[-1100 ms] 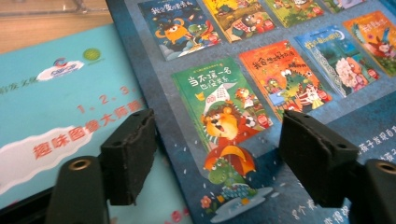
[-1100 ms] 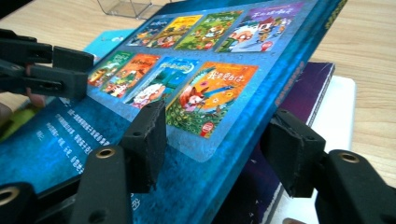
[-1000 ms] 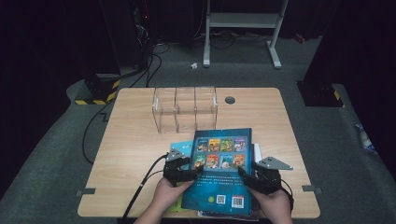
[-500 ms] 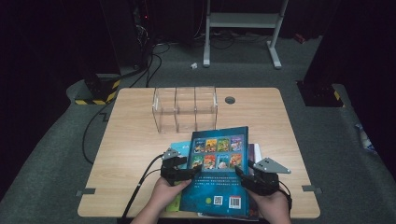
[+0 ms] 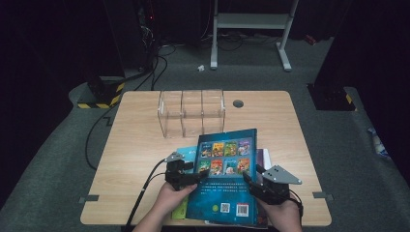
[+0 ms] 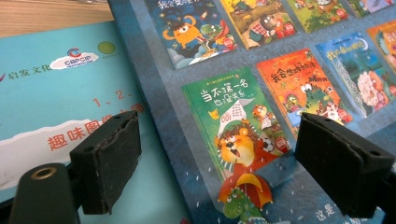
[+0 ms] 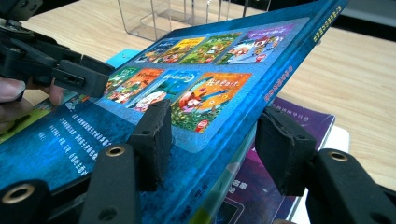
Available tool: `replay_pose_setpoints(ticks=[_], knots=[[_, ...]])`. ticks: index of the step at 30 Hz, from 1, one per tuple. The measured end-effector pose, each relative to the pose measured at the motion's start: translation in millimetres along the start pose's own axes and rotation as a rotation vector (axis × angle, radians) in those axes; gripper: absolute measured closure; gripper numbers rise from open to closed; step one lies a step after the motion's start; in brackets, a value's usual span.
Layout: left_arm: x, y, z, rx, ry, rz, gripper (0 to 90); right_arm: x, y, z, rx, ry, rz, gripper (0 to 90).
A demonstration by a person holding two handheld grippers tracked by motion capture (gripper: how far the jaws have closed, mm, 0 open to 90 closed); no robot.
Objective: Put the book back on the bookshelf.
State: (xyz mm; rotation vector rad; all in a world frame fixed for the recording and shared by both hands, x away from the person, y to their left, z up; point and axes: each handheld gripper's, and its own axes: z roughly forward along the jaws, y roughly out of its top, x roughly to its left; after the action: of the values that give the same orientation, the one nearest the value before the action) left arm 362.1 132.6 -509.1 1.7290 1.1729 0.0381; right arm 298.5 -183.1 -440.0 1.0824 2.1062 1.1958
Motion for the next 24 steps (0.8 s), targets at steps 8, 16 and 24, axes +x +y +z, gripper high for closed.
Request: replay_pose_setpoints(ticks=[8, 16, 24], knots=[[6.1, 2.9, 0.0, 0.000, -0.061, -0.056, 12.8, 3.1, 0.0, -3.6, -0.042, -0.005, -0.036, 47.0], [7.5, 5.9, -2.6, 0.012, -0.151, -0.104, 19.1, 6.2, 3.2, -6.3, -0.074, -0.001, -0.065, 46.9], [-10.2, 16.8, -36.8, -0.099, -0.061, -0.005, 26.4, 12.7, 24.9, -15.1, -0.103, -0.011, -0.103, 48.5]])
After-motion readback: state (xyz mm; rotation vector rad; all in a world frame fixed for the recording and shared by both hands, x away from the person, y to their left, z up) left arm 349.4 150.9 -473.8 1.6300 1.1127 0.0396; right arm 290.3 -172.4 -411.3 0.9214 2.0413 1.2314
